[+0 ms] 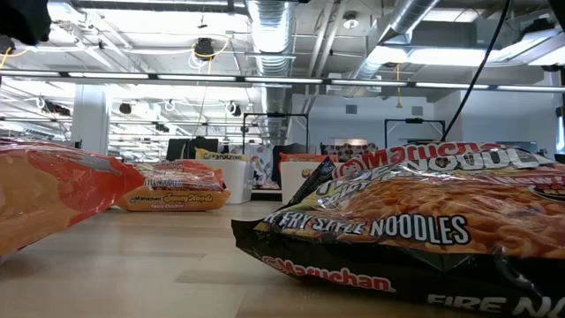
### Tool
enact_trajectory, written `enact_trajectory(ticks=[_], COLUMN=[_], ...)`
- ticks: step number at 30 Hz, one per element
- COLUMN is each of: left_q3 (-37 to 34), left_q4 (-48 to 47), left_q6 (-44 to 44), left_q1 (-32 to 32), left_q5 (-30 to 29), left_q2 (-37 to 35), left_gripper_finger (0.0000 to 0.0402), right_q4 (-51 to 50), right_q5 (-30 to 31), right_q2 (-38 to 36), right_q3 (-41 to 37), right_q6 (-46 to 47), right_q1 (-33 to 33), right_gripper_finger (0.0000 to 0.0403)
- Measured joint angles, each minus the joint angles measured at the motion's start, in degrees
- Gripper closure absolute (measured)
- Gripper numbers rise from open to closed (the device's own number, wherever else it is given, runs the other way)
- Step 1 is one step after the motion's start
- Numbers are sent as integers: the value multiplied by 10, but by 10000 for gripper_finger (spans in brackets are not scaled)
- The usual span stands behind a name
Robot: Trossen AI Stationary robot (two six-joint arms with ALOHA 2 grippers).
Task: Sort Maruchan noodles
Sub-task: Put the black noodle pack into the right white bin
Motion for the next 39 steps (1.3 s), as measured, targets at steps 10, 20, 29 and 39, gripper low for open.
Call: enact_trajectory(ticks=[10, 20, 29, 39], left_q3=[0, 4, 9, 8], left_q4=[13, 29, 34, 35], left_q6=[0, 0, -5, 5], left_q1=[-7, -13, -13, -13], left_q5=[-12, 9, 24, 8], left_q2=[35, 144, 204, 205], left_gripper_finger=[275, 275, 274, 367], right_q4=[2, 2, 4, 6], right_q5=[0, 0, 1, 3], right_q2=[0, 0, 0, 0], right_q3=[0, 0, 0, 0], right_q6=[0, 0, 23, 25], right_q1=[0, 0, 0, 0], right_gripper_finger=[184, 184, 184, 184])
